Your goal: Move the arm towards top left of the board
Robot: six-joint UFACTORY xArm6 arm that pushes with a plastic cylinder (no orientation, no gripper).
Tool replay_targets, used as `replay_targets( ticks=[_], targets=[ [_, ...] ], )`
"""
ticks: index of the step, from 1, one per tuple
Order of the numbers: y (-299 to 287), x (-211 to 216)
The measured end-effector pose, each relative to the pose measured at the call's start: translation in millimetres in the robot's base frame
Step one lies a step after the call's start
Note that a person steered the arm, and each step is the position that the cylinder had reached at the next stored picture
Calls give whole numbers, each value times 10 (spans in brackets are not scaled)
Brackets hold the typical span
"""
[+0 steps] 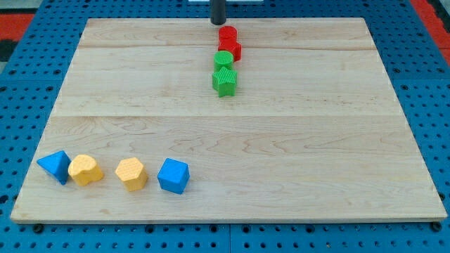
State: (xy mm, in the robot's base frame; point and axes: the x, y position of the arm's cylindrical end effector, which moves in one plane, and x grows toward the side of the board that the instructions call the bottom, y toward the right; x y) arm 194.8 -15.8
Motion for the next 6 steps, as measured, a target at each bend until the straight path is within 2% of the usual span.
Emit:
replay_targets(
  ticks=[1, 2, 3, 4, 6],
  targets=[
    [0, -4],
    [-367, -5],
    [-1197, 219],
    [-1331, 788],
    [-1331, 802]
  ],
)
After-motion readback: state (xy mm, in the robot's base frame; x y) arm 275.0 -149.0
